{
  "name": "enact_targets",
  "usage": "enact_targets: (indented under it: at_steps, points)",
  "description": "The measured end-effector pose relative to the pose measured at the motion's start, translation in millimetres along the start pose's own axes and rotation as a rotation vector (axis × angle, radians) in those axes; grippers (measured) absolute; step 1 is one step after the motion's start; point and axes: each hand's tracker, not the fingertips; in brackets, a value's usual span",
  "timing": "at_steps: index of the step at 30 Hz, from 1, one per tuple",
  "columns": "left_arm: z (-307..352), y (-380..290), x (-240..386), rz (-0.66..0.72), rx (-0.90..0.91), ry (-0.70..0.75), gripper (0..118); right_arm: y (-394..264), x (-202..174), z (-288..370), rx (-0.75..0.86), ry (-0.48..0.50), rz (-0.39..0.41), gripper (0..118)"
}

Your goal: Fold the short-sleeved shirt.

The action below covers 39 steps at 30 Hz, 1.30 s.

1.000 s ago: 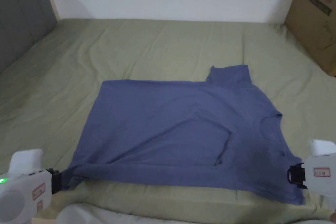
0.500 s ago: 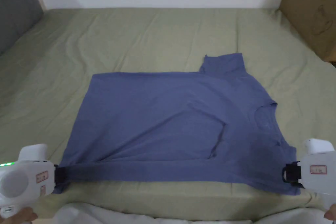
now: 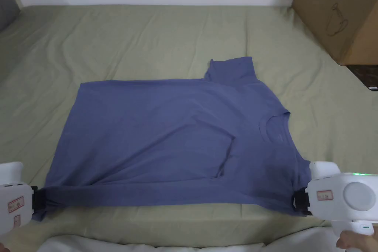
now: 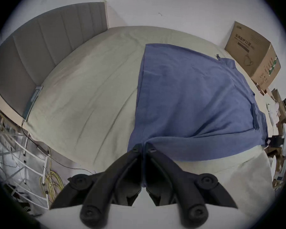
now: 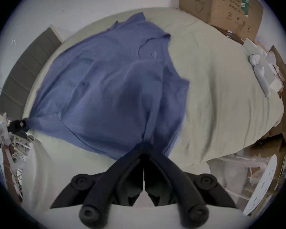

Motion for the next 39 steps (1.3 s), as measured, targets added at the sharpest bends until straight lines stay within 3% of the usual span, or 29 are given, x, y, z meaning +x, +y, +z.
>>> enact_targets:
  at_steps: [8, 11, 19, 21, 22, 24, 25, 29, 32, 33, 34, 35, 36, 39]
  points:
    - [12.7, 6.5, -5.8, -0.016, -0.005, 0.002, 1, 19.4, -8.7, 35.1, 0.069, 0.025, 0.017, 0]
    - [16.6, 19.9, -4.4, -0.012, 0.018, -0.006, 1, 38.8, -2.5, 44.9, 0.101, 0.065, -0.021, 0]
    - [-8.0, 95.3, 7.7, -0.08, 0.071, 0.002, 5, 123.2, 7.7, 32.0, 0.157, 0.059, -0.058, 0]
    - [-23.6, 113.8, 15.9, -0.113, 0.067, 0.016, 29, 141.4, 6.8, 13.2, 0.135, 0.038, -0.061, 0]
    - [-29.4, 119.7, 18.0, -0.113, 0.064, 0.026, 55, 145.9, 5.5, 6.2, 0.122, 0.025, -0.058, 14]
    - [-36.9, 128.6, 14.8, -0.104, 0.027, 0.029, 98, 150.9, 3.6, -5.2, 0.074, -0.012, -0.023, 64]
    - [-41.2, 131.5, 13.1, -0.097, 0.013, 0.025, 110, 153.7, 2.6, -7.8, 0.075, -0.033, -0.027, 67]
    - [-24.2, 123.2, 1.7, -0.057, 0.071, 0.045, 109, 144.5, 11.2, 16.1, 0.157, 0.052, -0.12, 66]
    - [-8.2, 108.5, -8.0, -0.047, 0.066, 0.024, 93, 130.4, 7.8, 34.6, 0.175, 0.081, -0.092, 52]
    - [-4.7, 100.2, -9.6, -0.024, 0.082, -0.006, 93, 122.3, 4.1, 39.6, 0.191, 0.066, -0.056, 52]
    - [-2.3, 92.6, -12.0, -0.004, 0.082, -0.03, 50, 115.3, 1.3, 41.8, 0.205, 0.054, -0.027, 9]
    - [-3.5, 83.6, -15.1, 0.019, 0.06, -0.056, 7, 107.1, -2.4, 41.6, 0.206, 0.031, -0.041, 0]
    - [-6.8, 72.8, -16.8, 0.029, 0.052, -0.042, 0, 101.7, -4.0, 41.8, 0.199, 0.035, -0.048, 0]
    - [-14.8, 49.8, -15.5, 0.077, 0.024, -0.062, 0, 85.4, -2.2, 28.1, 0.129, 0.109, -0.085, 0]
